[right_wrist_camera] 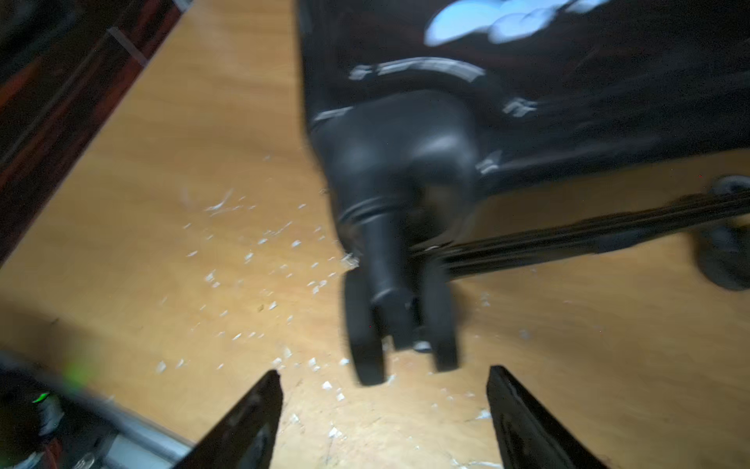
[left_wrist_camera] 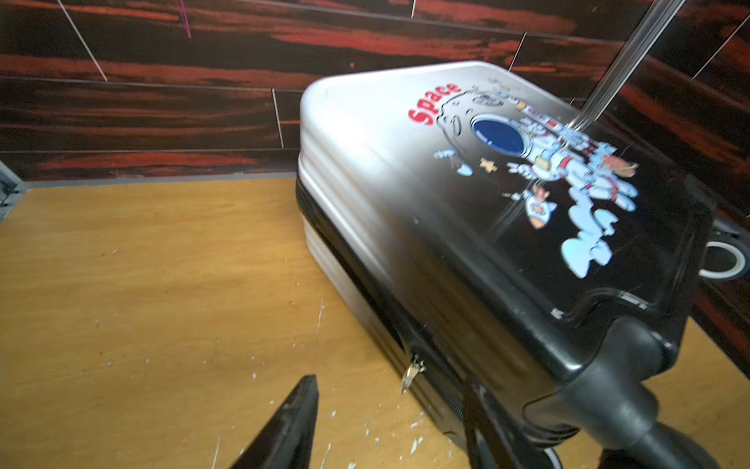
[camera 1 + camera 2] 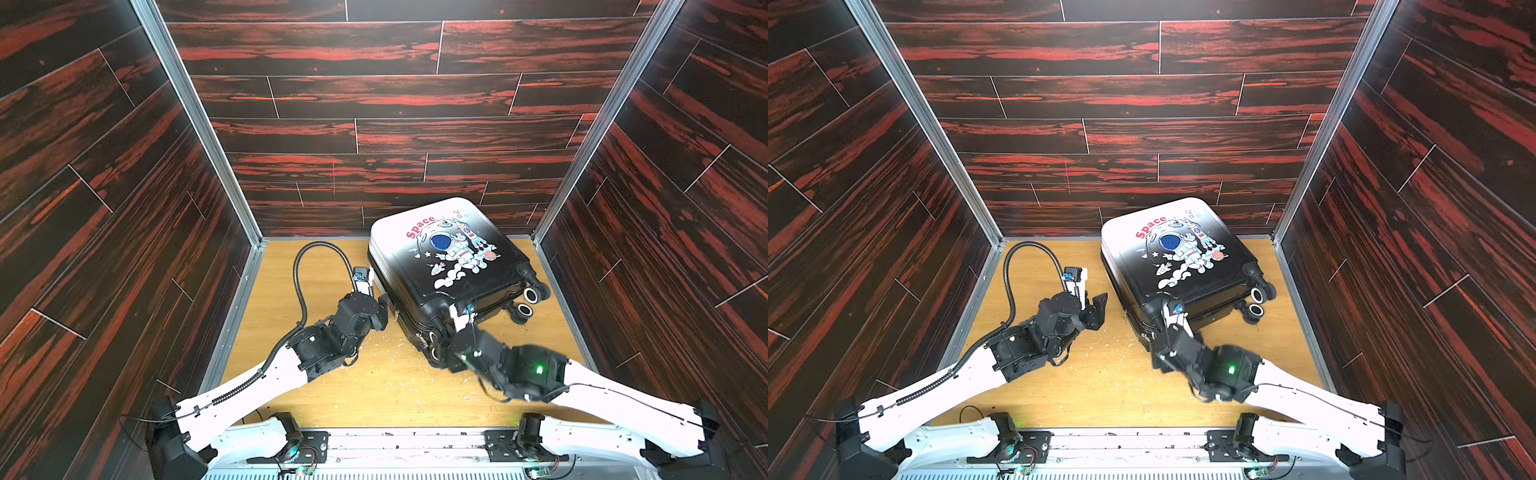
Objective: Open the suitcase zippers
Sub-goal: Adjust the suitcase at the center of the board.
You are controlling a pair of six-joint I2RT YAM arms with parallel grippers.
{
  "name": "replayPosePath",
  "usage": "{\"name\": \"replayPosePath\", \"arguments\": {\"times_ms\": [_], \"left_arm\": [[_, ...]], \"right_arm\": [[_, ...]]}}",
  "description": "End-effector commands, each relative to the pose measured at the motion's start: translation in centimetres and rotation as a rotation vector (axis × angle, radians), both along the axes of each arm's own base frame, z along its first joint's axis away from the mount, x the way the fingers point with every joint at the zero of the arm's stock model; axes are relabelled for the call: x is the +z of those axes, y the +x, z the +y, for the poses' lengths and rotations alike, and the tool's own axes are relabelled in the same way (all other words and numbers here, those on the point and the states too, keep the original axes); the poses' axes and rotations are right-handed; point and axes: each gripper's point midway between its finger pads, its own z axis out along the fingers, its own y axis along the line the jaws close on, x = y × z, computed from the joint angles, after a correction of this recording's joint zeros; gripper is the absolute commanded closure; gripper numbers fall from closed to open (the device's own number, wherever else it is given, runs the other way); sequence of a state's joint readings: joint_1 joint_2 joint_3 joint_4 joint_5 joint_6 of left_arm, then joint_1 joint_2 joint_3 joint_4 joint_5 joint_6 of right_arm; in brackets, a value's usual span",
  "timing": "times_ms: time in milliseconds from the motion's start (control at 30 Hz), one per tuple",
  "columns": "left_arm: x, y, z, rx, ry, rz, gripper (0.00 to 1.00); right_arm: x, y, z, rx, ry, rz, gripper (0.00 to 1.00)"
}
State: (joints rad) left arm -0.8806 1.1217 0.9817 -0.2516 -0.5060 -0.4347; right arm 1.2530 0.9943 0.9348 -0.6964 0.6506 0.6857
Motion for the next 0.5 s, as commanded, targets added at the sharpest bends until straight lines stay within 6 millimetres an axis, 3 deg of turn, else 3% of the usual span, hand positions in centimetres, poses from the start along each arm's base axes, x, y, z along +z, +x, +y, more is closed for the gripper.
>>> {"name": "replayPosePath", "arguments": {"times_ms": [0,67,233,367,467], "left_arm": [[-0.1,-0.2,1.8,0.044,0.011,0.014,0.41],[-0.1,-0.2,2.3,0.056,0.010,0.015,0.41],[0.5,-0.6,4.3,0.108,-0.020,-0.012,0.41],[0.7,-1.0,6.2,0.154,-0.057,-0.030,0.41],[1.1,-1.4,7.2,0.172,-0.084,-0.042,0.41]], "right_arm": [[-1.2,-2.2,3.6,0.122,-0.004,-0.125,0.19],[-1.6,-2.2,4.7,0.130,-0.033,-0.237,0.18],[-4.7,-0.9,6.4,0.090,-0.001,-0.415,0.16],[-7.4,2.8,4.7,-0.130,-0.009,-0.352,0.16],[-8.5,4.3,4.8,-0.152,0.054,-0.369,0.18]]}}
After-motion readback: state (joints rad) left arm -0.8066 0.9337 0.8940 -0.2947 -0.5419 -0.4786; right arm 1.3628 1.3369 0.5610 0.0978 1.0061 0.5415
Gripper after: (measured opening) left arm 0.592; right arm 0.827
